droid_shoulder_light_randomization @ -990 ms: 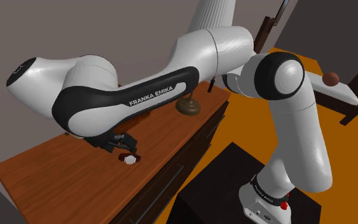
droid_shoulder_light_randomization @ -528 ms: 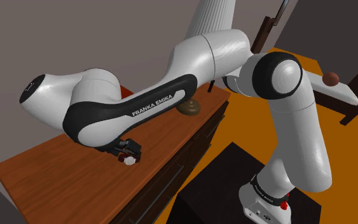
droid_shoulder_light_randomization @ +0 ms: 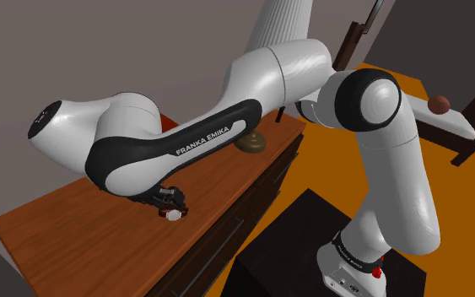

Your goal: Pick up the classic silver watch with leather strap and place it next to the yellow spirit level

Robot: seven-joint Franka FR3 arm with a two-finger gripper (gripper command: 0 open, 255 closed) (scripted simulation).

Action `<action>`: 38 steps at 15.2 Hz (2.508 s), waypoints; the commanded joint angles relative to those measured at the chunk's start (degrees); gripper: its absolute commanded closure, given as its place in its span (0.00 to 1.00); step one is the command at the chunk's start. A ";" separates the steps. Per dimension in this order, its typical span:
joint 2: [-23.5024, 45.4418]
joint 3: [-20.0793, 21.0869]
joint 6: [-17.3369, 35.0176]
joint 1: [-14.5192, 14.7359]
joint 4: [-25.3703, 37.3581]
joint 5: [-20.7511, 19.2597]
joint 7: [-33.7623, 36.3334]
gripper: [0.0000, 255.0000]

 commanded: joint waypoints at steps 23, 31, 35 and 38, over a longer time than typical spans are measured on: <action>-37.13 12.97 60.87 -32.47 -51.52 46.20 -5.02 0.00; -37.14 12.94 60.85 -32.43 -51.52 46.22 -5.03 1.00; -37.14 12.94 60.85 -32.43 -51.52 46.22 -5.03 1.00; -37.14 12.94 60.85 -32.43 -51.52 46.22 -5.03 1.00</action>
